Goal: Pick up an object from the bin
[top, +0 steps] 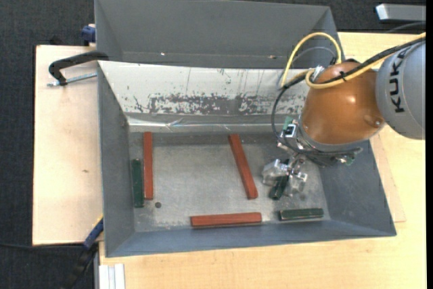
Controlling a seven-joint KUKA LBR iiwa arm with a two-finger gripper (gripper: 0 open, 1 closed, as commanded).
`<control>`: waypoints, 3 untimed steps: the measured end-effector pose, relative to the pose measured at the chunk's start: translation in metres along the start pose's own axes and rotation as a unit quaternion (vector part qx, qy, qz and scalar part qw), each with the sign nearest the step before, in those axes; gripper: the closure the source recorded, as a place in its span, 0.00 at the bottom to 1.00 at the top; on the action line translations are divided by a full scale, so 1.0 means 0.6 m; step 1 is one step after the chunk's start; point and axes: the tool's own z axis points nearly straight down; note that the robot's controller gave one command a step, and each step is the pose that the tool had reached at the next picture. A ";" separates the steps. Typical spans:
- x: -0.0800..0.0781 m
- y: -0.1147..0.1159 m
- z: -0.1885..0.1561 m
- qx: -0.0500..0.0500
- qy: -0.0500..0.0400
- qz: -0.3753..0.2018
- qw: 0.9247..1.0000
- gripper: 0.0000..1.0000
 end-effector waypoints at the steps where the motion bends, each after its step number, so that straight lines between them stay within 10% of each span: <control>1: -0.005 -0.016 -0.209 0.001 -0.001 -0.027 1.000 1.00; 3: 0.030 -0.026 -0.236 0.008 -0.001 -0.096 0.995 1.00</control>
Offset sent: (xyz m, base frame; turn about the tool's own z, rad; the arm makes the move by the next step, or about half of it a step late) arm 0.0000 0.0000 0.0000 0.0000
